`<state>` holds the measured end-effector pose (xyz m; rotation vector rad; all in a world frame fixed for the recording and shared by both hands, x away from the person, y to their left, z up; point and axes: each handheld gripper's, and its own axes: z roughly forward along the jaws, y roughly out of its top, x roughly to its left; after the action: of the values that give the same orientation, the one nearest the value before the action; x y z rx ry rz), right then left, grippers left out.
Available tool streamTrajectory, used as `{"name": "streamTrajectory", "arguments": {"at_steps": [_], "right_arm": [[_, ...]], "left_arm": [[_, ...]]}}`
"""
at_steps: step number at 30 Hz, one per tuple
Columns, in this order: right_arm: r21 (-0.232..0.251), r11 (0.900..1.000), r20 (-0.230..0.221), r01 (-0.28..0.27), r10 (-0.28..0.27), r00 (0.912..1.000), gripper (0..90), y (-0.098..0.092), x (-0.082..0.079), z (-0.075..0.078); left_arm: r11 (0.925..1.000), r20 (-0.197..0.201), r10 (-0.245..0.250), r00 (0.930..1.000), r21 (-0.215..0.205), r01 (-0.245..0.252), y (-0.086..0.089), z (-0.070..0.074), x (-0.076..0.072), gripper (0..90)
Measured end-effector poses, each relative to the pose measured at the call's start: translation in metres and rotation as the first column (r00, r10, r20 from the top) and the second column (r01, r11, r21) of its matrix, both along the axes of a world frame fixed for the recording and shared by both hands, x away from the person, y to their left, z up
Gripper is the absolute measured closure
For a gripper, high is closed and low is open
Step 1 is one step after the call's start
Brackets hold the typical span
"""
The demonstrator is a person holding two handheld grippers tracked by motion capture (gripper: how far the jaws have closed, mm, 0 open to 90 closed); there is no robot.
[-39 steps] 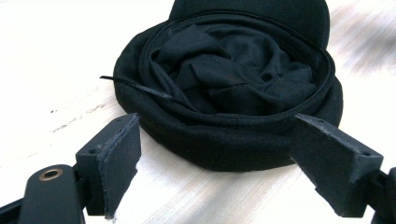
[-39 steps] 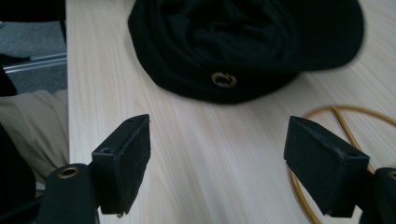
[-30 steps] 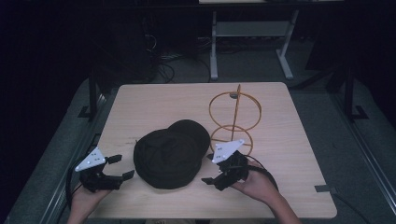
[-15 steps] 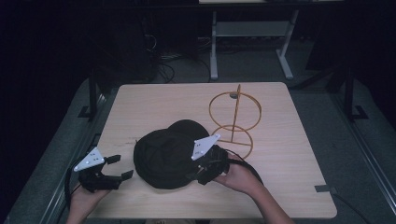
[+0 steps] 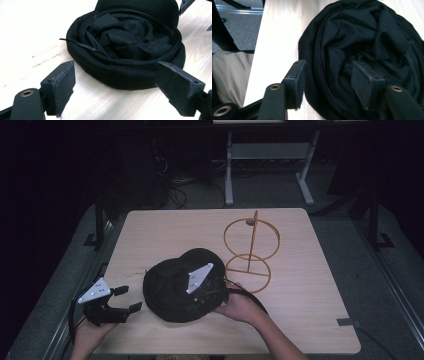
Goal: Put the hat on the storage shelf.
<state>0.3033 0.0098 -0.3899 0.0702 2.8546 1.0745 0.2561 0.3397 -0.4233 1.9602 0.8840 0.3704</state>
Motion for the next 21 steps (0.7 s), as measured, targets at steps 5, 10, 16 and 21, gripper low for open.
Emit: {"name": "streamTrajectory", "arguments": {"at_steps": [5,10,16,21], "right_arm": [[-0.033,0.999,-0.006,-0.024,0.024,0.9997,52.2,0.013,0.001,-0.004],[-0.056,0.997,-0.007,-0.050,0.050,0.9987,57.0,0.024,0.001,-0.009],[-0.078,0.993,-0.040,-0.085,0.082,0.9959,64.4,0.035,0.002,-0.015],[-0.103,0.990,-0.053,-0.095,0.090,0.9946,68.5,0.044,0.004,-0.021]], "left_arm": [[1.0000,0.000,-0.001,1.0000,-0.005,0.001,0.000,0.000,0.000,16.1],[1.0000,0.000,-0.005,1.0000,-0.004,0.005,0.000,0.000,0.001,16.1],[1.0000,0.000,-0.009,1.0000,0.003,0.009,0.000,0.000,0.001,16.1],[1.0000,-0.002,-0.009,1.0000,-0.001,0.009,0.001,-0.001,0.002,16.1]]}}
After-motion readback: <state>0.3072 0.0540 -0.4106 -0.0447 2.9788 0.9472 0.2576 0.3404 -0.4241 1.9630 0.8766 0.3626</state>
